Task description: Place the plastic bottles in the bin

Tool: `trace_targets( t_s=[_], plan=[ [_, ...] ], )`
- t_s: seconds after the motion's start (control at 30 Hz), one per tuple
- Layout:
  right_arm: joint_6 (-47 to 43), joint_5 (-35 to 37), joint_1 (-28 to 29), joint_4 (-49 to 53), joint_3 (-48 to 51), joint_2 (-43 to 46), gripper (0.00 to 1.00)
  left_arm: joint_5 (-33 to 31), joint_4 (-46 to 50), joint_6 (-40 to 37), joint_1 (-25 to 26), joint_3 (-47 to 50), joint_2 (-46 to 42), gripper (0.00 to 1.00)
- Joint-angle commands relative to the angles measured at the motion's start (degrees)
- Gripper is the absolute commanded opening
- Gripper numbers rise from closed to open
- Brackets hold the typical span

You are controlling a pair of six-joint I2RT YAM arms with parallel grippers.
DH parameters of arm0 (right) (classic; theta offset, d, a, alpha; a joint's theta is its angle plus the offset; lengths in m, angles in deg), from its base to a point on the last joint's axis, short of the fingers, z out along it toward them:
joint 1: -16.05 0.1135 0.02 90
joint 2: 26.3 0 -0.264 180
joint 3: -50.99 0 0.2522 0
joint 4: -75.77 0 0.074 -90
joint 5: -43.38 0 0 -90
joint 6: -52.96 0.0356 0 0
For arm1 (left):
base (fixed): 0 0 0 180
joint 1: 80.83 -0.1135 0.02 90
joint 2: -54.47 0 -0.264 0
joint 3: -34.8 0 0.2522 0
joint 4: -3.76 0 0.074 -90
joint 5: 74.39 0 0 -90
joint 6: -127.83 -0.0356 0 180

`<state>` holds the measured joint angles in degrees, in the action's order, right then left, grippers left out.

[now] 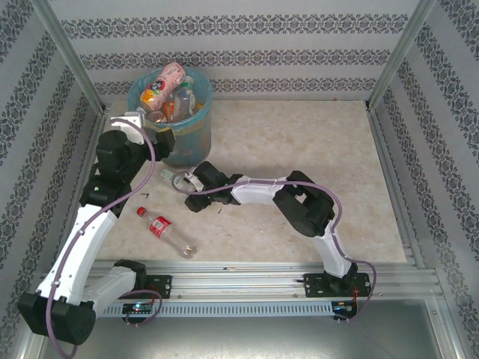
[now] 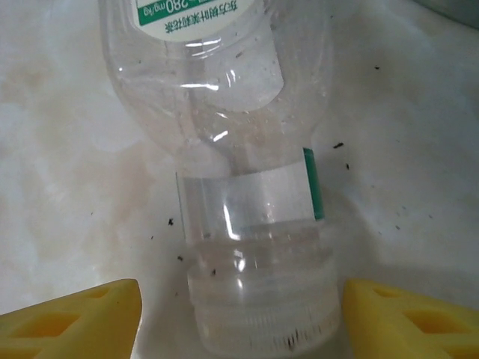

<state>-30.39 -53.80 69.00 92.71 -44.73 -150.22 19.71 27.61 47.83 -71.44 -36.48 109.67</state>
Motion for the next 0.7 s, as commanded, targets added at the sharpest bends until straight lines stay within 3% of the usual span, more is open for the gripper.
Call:
trace_targets(
  t_s=[0.0, 0.1, 0.27, 0.4, 0.5, 0.57, 0.67],
  plan=[
    [-1.04, -1.22, 0.75, 0.54, -2.91, -2.12, 0.65, -3.59, -4.56, -2.88, 0.4, 0.9, -1.42, 0.89],
    [-1.53, -0.67, 0.75, 1.0, -3.31, -2.2, 0.6, -3.55, -5.78, -3.16, 0.44, 1.11, -1.77, 0.89],
    [-3.67, -0.11, 0.75, 2.79, -0.94, 0.97, 0.37, -4.7, -7.04, -3.61, 0.46, 1.42, -2.57, 0.89],
    [-4.06, 0.24, 0.75, 2.72, 5.02, 6.57, 0.25, -6.23, -7.39, -4.02, 0.38, 0.62, -3.34, 0.92],
    [-3.76, 1.65, 0.75, 1.66, 11.35, 12.3, 0.21, -5.78, -7.11, -3.92, 0.45, -1.01, -3.35, 0.94],
    [-3.43, 3.05, 0.75, 0.73, 15.82, 17.3, 0.2, -3.3, -6.59, -3.46, 0.4, -2.52, -2.81, 1.0],
    [-2.95, 5.44, 0.75, -0.51, 21.57, 24.82, 0.19, 2.38, -6.4, -2.12, 0.45, -4.77, -1.24, 1.0]
  ],
)
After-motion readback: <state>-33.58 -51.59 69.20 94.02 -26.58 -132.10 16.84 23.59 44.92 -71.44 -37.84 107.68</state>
